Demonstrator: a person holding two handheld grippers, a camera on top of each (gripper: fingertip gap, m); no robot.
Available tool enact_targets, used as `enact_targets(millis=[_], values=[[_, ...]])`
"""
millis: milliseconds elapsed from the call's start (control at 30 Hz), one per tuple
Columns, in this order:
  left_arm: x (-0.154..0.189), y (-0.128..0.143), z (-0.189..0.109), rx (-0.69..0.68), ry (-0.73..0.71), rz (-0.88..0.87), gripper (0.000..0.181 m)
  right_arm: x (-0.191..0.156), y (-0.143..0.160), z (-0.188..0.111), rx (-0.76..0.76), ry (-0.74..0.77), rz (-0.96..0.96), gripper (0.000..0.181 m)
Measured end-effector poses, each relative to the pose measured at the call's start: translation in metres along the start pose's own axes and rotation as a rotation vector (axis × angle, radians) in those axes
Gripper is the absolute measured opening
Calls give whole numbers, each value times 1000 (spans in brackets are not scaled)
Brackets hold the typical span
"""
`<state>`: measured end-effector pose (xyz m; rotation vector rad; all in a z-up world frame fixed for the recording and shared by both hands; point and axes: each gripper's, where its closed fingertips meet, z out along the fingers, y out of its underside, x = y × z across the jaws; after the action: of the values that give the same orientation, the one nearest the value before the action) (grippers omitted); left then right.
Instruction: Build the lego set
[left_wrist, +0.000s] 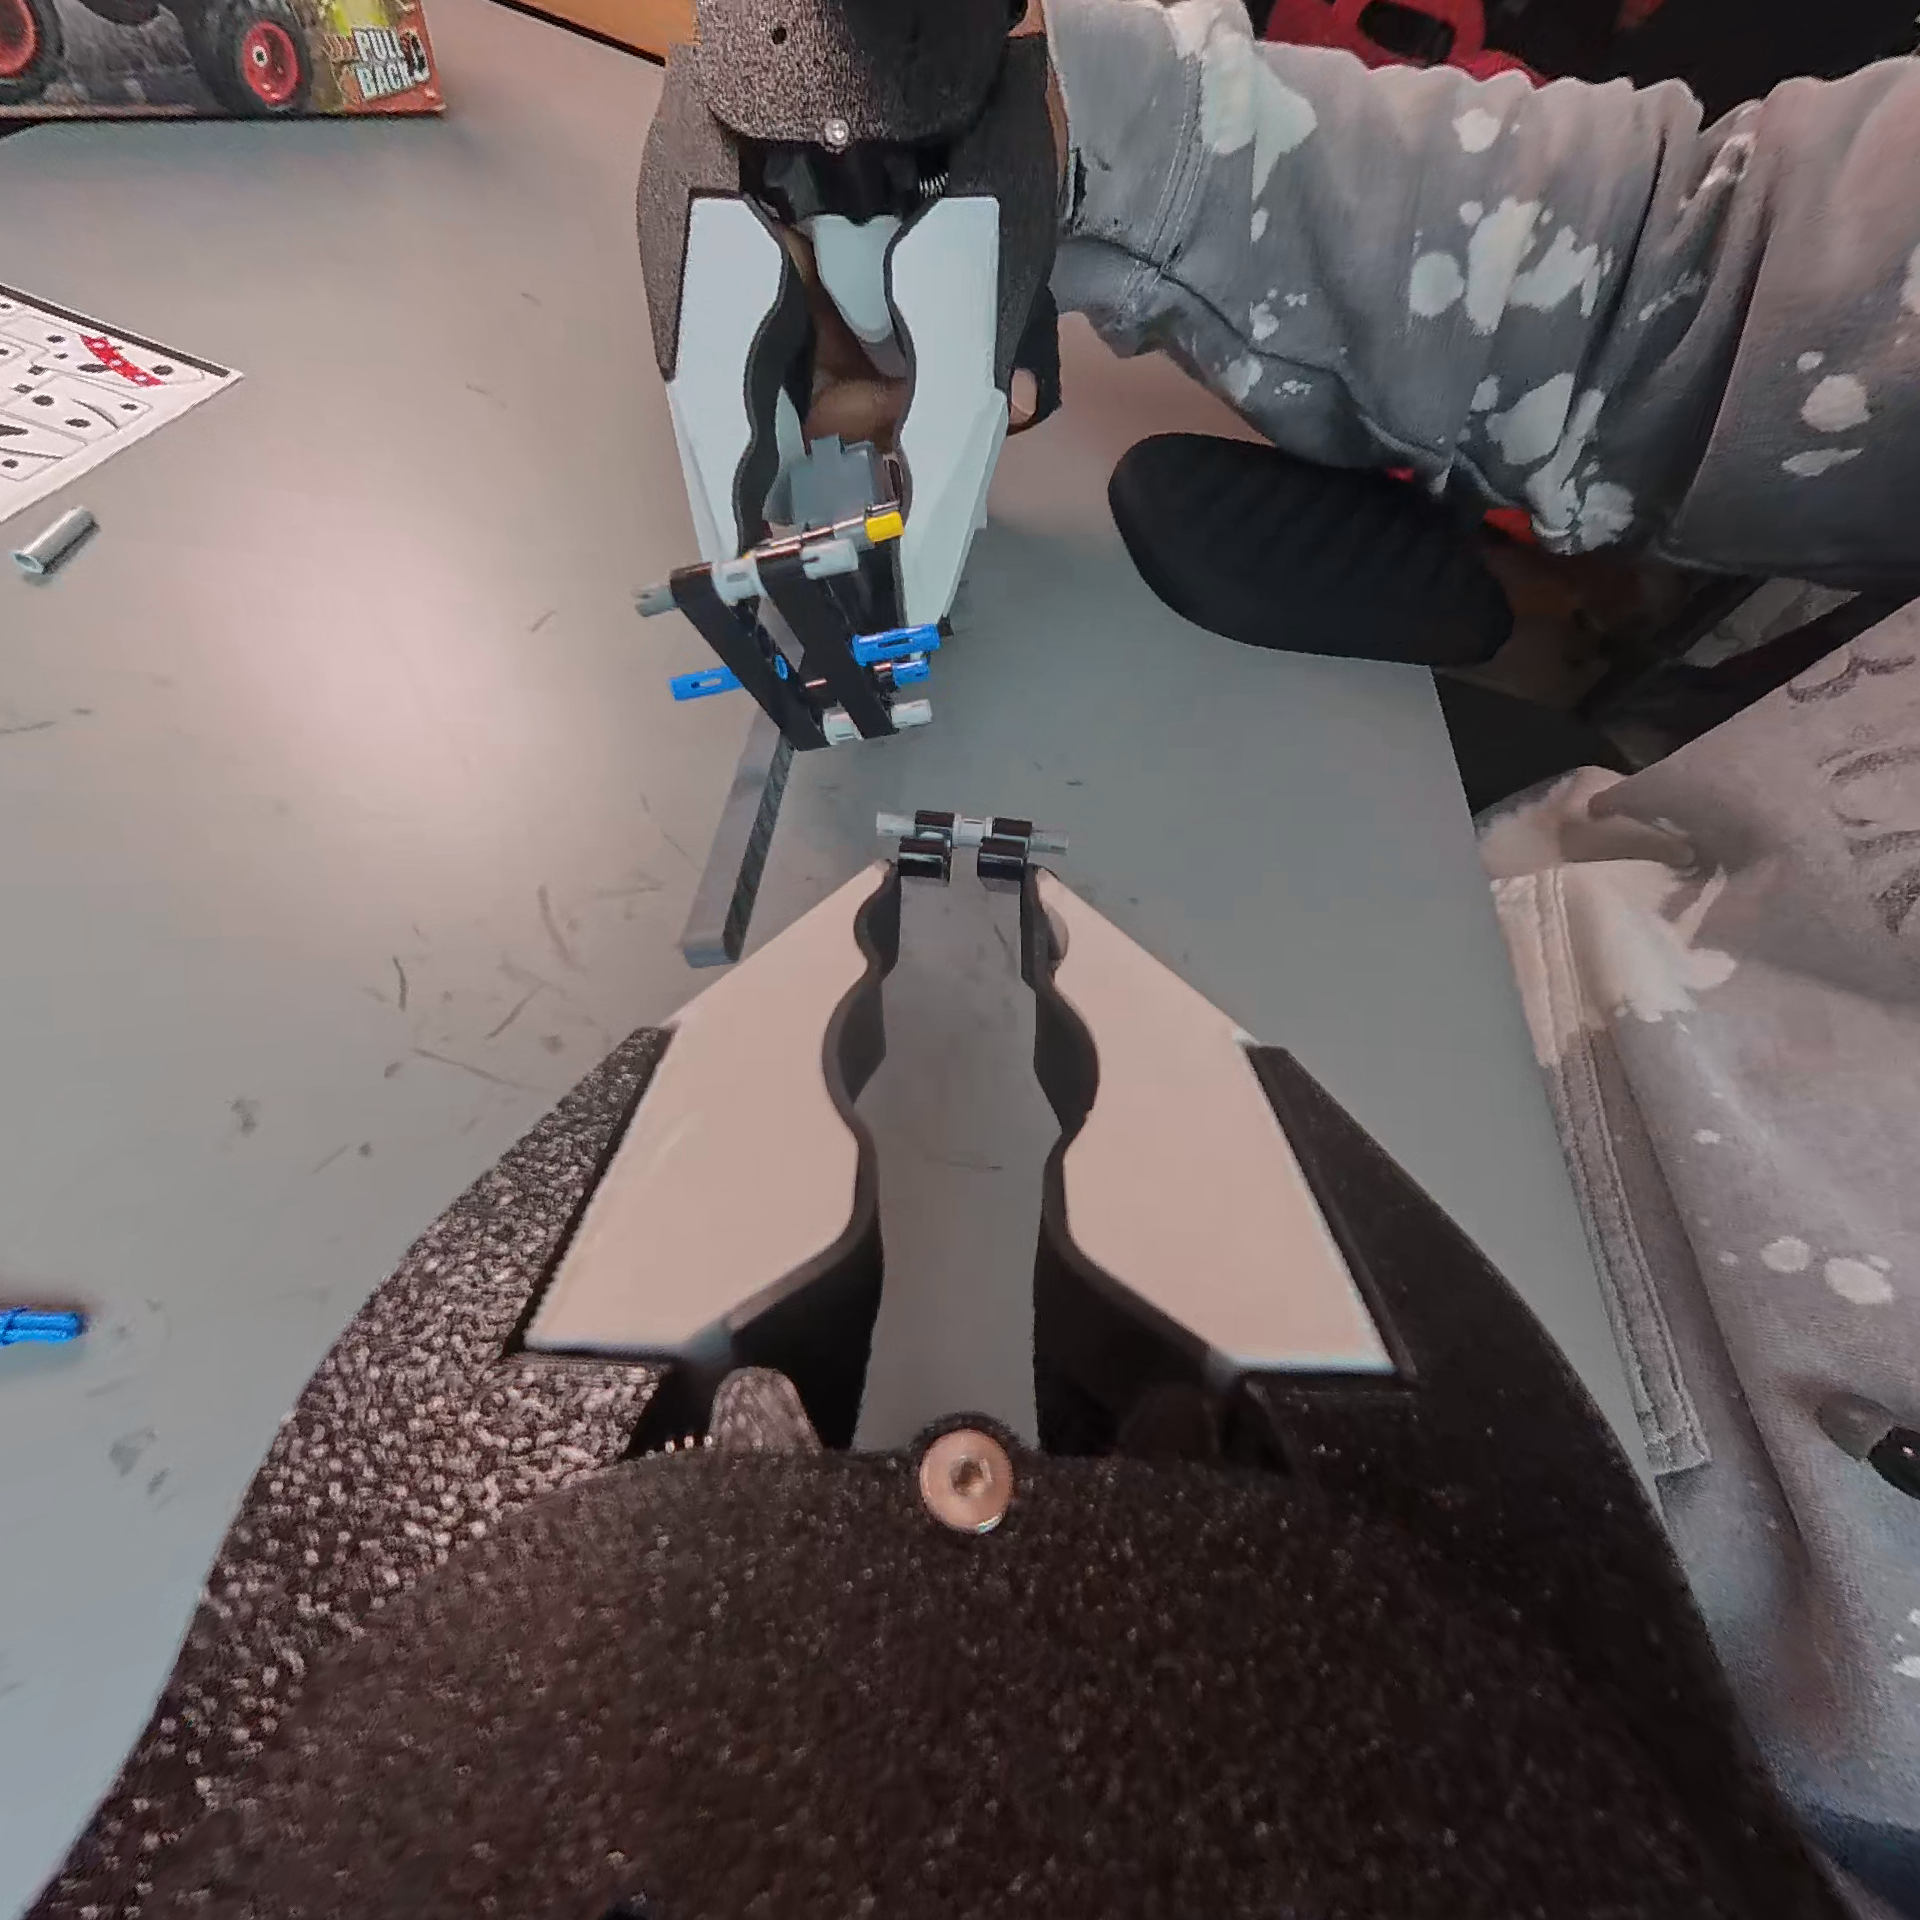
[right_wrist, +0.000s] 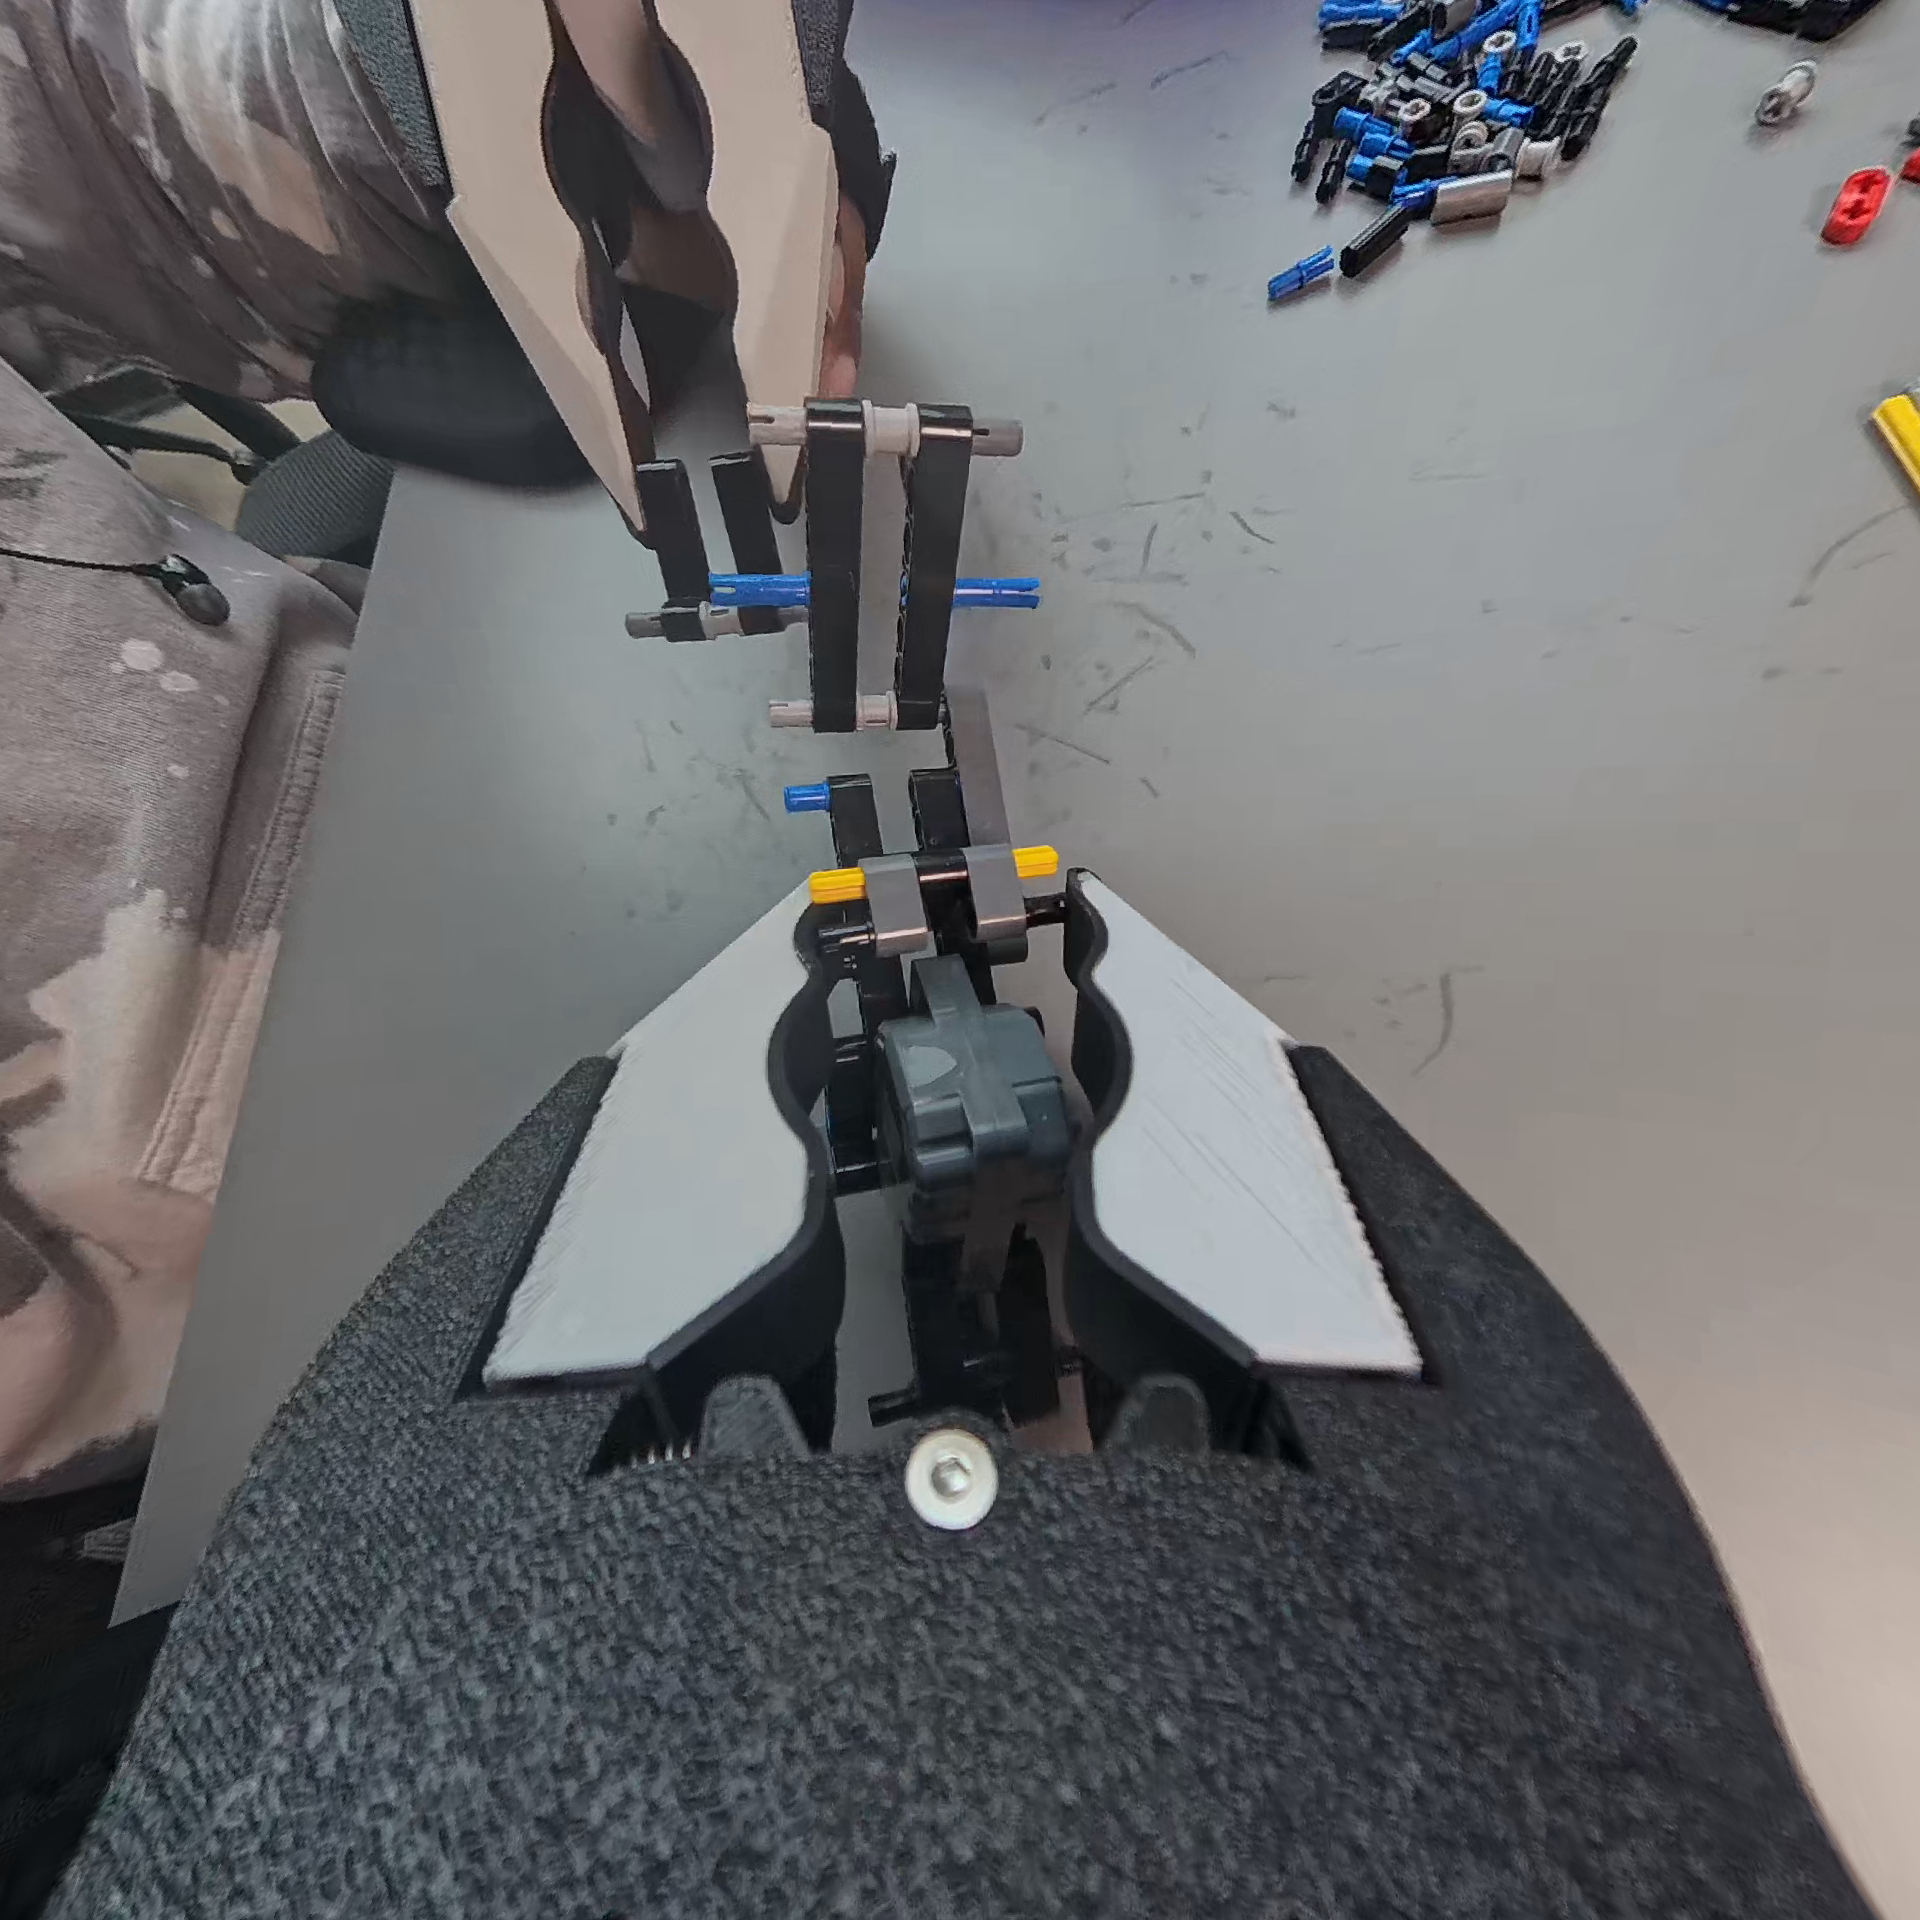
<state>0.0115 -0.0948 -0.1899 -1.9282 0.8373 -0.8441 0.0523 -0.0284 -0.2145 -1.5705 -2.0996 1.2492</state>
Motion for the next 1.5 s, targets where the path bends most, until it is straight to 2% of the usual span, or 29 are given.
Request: enact_targets(millis=[233,567,967,1500], values=[[-7,-2,8,-7,-86,65,25,0,-6,7,3,0,-31,42],[-21,1,11,-41,-176,39,25,1,-9,10,5,9,-55,42],[-21,-3,4,-20,-174,10,25,3,-8,7,17,30,-61,42],[-25,4,-1,-67,-175,-22,25,4,-4,8,-23,81,-117,42]])
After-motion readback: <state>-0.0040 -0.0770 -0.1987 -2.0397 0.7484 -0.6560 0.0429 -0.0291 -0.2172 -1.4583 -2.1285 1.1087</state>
